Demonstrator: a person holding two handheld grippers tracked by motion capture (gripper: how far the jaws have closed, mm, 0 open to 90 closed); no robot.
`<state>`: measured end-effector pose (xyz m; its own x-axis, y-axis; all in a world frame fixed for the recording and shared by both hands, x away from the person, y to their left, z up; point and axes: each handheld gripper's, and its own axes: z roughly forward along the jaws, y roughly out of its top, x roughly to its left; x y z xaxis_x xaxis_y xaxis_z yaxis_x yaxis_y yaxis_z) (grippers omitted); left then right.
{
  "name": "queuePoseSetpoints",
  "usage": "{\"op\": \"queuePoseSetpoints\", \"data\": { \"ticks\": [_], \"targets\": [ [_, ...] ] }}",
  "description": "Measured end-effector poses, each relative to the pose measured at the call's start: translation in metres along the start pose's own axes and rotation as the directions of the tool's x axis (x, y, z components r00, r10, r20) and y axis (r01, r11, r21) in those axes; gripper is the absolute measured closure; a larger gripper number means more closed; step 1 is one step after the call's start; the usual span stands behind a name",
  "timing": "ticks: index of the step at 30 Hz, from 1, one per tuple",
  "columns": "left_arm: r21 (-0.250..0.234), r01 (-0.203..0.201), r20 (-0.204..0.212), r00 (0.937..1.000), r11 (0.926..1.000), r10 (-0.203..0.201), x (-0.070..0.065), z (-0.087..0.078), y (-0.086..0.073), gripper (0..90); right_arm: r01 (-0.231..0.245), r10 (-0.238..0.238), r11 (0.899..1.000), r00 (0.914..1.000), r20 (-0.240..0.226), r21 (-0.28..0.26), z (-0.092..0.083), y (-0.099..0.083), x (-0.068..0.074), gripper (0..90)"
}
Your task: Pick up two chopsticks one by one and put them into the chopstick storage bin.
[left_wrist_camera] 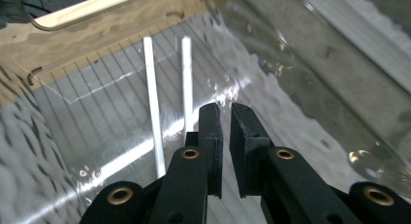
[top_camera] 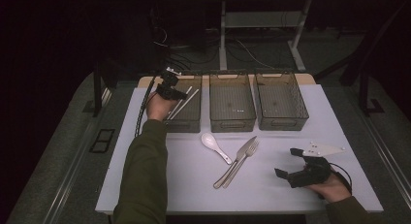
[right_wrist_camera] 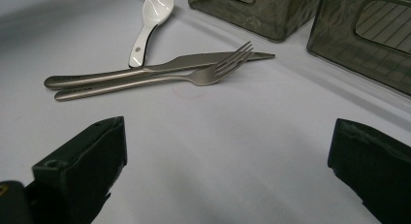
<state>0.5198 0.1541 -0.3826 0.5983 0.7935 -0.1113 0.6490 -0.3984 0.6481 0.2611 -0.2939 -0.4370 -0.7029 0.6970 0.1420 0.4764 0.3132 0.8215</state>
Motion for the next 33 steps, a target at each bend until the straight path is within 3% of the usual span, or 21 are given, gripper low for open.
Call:
{"op": "queuePoseSetpoints", "data": {
  "ticks": [7, 12, 14, 21, 33],
  "targets": [
    [-0.033, -0.013, 0.02, 0.9997, 0.9994, 0.014, -0.007, -0.014, -0.002, 72.2, 0.003, -0.003, 1.0, 1.0, 0.002, 0.003, 0.001, 0.0, 0.001, 0.5],
    [-0.083, -0.005, 0.051, 0.9987, 0.9966, 0.009, -0.012, -0.033, -0.004, 65.8, 0.003, -0.003, 1.0, 1.0, 0.003, 0.003, 0.001, 0.0, 0.001, 0.5],
    [-0.091, -0.023, 0.05, 0.9984, 0.9956, 0.028, -0.015, -0.041, -0.005, 62.4, 0.004, -0.004, 1.0, 1.0, 0.003, 0.004, 0.001, 0.0, 0.002, 0.5],
    [-0.126, -0.049, 0.068, 0.996, 0.9908, 0.058, -0.033, -0.063, -0.016, 51.7, 0.006, -0.006, 1.0, 1.0, 0.001, 0.008, 0.001, 0.0, 0.001, 0.5],
    [-0.19, -0.078, 0.112, 0.9886, 0.9786, 0.101, -0.066, -0.087, -0.046, 40.9, 0.004, -0.004, 1.0, 1.0, 0.003, 0.007, 0.001, 0.0, 0.001, 0.5]
  ]
}}
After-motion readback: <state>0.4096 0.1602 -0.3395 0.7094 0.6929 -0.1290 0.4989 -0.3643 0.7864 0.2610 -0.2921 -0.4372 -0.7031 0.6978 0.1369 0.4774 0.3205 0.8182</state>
